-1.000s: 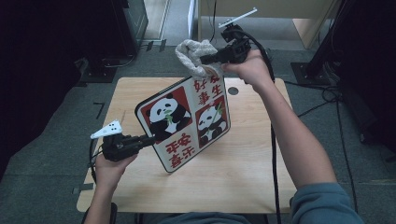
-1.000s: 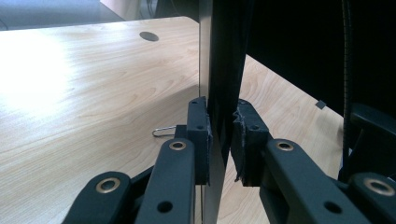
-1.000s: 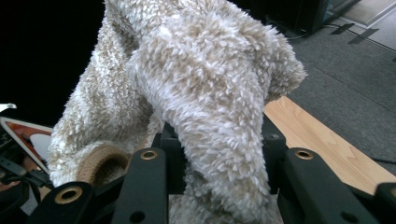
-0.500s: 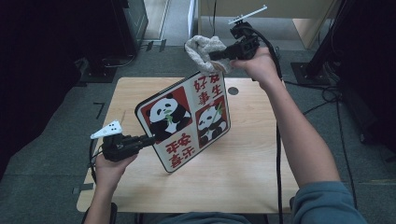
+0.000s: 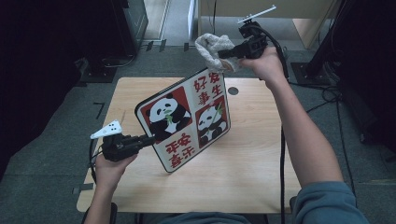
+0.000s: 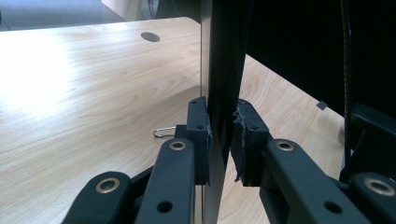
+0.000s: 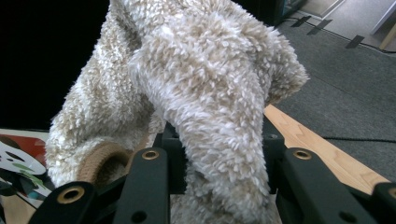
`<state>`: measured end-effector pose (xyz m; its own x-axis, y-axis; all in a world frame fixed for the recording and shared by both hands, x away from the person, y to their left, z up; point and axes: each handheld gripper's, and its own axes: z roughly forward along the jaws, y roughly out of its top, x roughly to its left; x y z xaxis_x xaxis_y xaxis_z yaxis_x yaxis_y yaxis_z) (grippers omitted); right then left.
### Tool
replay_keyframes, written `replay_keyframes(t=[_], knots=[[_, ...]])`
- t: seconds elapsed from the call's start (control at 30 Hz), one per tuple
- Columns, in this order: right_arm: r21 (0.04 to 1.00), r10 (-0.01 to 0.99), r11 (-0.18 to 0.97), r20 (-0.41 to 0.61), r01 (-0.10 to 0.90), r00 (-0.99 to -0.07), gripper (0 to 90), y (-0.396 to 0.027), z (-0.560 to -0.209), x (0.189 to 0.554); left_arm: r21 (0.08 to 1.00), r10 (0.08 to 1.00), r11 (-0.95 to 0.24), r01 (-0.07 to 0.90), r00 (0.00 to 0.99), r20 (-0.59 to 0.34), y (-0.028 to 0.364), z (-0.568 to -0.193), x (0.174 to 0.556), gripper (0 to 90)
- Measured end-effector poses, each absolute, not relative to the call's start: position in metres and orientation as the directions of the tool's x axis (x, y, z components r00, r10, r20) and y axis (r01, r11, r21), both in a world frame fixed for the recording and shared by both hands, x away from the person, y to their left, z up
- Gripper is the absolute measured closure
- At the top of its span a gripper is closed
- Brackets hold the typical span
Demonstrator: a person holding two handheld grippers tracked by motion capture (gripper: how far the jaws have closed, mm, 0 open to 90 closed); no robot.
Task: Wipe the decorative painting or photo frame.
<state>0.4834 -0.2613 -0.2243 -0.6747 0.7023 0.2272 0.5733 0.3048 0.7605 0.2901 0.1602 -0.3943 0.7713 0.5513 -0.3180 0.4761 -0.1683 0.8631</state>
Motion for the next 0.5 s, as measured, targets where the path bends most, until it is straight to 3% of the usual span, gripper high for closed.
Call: replay_keyframes(t=[0.5], knots=[[0.771,0.732,0.297,0.195,0.564,-0.652,66.3,-0.275,-0.237,0.483,0.864,0.555,-0.173,0.473,0.771,-0.312,0.16,-0.394,0.29,78.9]])
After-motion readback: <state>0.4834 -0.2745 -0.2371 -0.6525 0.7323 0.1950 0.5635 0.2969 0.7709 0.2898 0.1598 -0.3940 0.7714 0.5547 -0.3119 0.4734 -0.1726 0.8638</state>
